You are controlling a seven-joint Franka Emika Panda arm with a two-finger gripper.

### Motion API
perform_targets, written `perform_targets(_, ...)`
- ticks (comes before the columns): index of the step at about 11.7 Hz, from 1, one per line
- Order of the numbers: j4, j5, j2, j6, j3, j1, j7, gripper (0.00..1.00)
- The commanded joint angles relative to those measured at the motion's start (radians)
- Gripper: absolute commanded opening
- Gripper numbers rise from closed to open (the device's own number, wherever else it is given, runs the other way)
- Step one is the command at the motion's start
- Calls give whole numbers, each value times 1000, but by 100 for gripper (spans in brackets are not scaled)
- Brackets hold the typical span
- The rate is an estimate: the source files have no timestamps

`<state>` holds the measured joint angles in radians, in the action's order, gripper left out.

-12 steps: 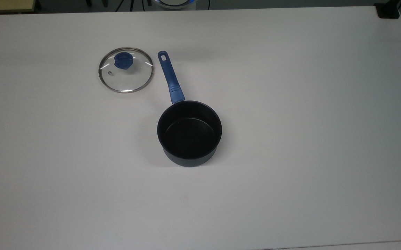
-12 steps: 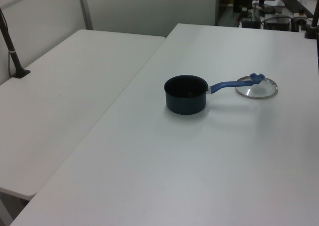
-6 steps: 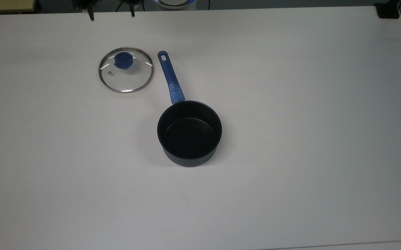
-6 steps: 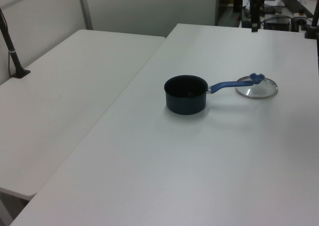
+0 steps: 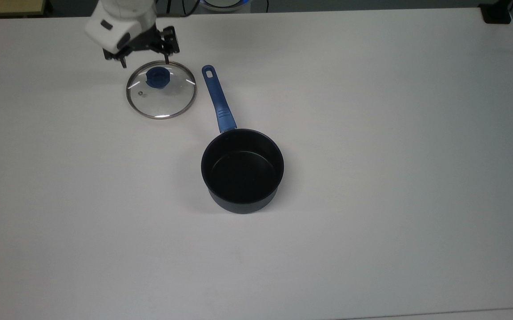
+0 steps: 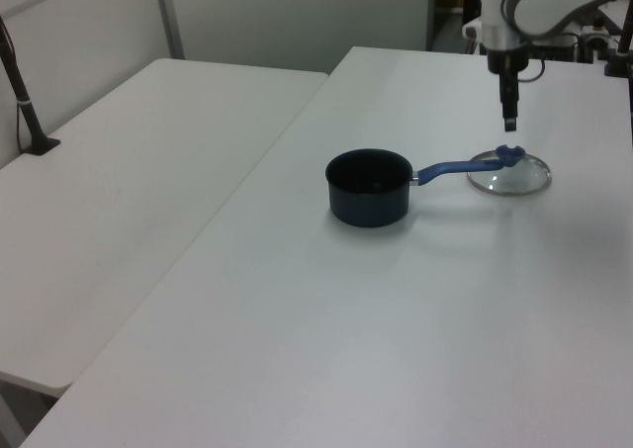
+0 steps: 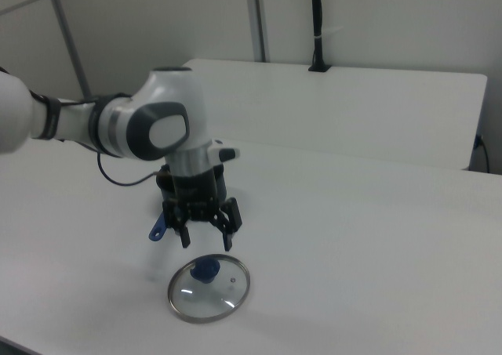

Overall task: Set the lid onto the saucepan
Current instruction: 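Lower the gripper onto the blue knob of the glass lid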

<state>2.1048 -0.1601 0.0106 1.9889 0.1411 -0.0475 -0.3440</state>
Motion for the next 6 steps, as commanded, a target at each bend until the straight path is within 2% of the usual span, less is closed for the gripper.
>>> perform_targets(1,32,-30,46,57,3,5,-6,96)
perform_targets(6,34,-29,115,87,-4,20,46,97)
